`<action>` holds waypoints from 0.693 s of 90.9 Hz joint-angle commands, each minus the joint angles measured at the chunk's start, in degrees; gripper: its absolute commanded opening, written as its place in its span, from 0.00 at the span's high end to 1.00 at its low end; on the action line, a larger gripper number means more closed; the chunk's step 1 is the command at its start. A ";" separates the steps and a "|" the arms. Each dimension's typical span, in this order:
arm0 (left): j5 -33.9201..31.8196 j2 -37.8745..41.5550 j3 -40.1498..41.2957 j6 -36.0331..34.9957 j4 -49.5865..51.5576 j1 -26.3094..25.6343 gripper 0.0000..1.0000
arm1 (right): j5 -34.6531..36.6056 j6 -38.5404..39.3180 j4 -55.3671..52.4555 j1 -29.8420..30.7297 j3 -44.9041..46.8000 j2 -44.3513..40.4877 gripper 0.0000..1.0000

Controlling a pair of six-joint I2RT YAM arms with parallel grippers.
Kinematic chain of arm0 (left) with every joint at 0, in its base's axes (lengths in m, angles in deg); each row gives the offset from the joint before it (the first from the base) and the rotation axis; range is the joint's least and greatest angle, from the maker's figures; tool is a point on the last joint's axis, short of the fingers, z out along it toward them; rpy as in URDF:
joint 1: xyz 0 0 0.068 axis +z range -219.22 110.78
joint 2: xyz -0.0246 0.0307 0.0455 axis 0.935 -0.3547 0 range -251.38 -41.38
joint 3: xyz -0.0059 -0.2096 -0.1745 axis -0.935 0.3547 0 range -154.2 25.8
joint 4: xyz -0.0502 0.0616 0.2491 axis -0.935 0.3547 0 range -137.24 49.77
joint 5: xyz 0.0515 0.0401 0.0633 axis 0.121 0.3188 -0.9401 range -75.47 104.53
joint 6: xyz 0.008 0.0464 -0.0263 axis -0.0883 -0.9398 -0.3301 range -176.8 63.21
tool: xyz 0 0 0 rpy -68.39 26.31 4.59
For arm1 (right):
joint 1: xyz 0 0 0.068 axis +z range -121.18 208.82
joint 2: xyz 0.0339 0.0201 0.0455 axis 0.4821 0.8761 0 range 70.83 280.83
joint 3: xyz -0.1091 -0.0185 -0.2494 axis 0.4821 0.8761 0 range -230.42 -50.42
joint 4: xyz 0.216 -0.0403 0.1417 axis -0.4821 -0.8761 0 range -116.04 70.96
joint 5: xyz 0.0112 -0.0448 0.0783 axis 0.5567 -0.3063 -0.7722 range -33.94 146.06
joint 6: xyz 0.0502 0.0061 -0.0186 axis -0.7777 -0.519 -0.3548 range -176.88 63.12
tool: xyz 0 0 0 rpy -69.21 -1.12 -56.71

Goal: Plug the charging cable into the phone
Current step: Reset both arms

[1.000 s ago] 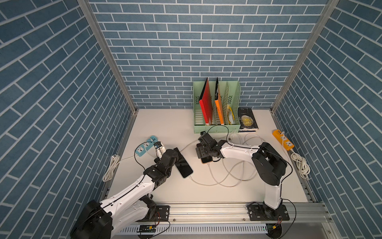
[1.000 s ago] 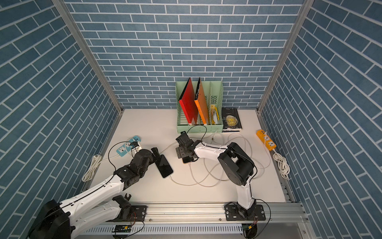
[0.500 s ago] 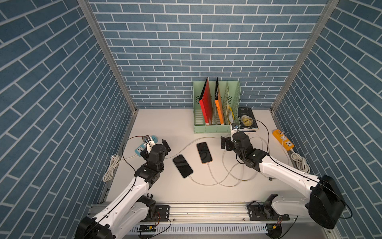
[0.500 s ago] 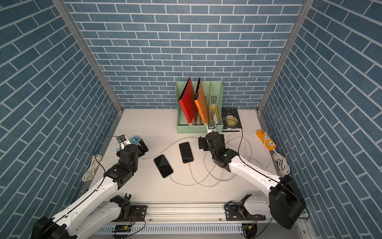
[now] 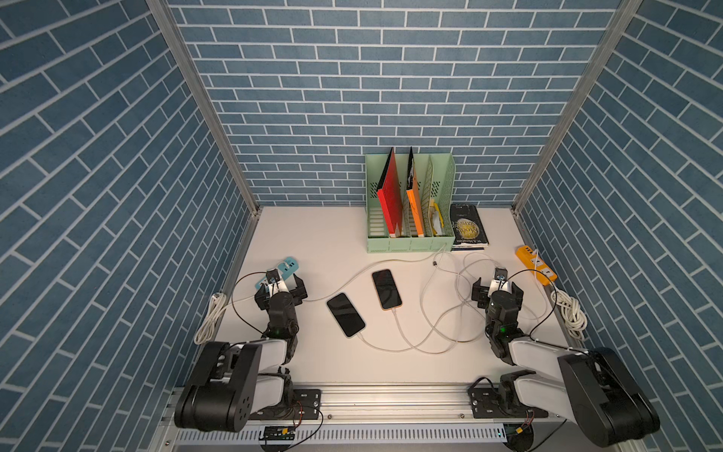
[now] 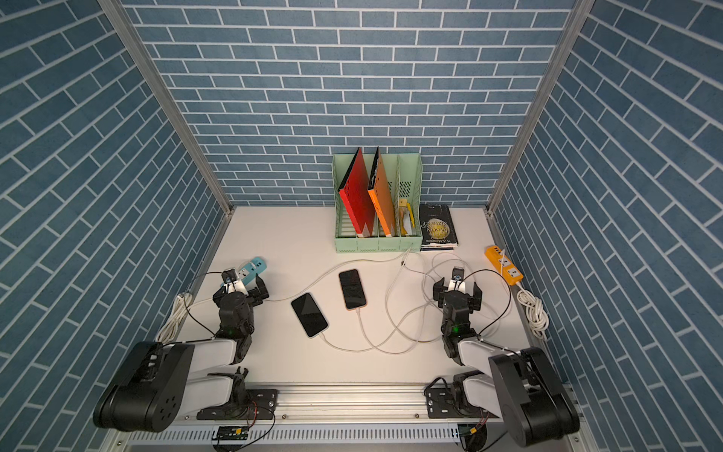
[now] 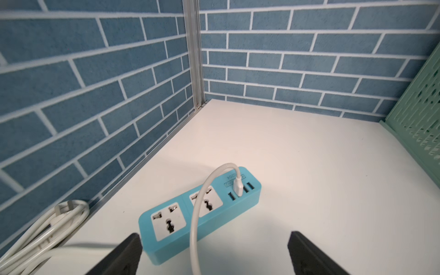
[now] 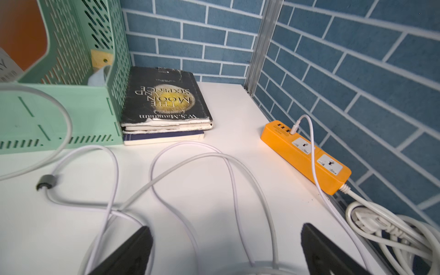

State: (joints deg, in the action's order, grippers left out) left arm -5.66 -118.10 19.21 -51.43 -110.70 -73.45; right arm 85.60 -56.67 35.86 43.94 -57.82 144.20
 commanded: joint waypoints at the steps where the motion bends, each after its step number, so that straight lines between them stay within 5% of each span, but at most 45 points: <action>1: 7.20 -5.15 -1.18 -2.13 -13.69 1.83 0.00 | -1.57 5.75 27.11 -1.68 1.81 7.14 0.01; 17: 17.50 -9.20 0.18 -6.04 -19.44 2.14 0.00 | -14.15 2.41 34.45 -8.13 2.18 15.49 0.01; 24: 15.81 -9.73 1.23 -5.66 -22.61 2.03 0.00 | -15.57 1.02 30.37 -9.16 1.31 13.83 0.00; 32: 9.90 -9.76 -4.30 -3.04 -12.01 2.30 0.00 | -15.44 0.38 27.02 -9.56 -0.61 14.01 0.00; 63: 13.32 -10.00 -4.67 -3.75 -11.43 2.73 0.00 | -16.11 0.62 22.96 -9.67 -3.18 14.44 0.00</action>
State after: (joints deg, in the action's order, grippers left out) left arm 6.43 -127.87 15.38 -54.84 -123.64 -71.20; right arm 70.87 -55.14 59.70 34.47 -59.90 158.19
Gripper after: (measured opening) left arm 0.996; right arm 0.996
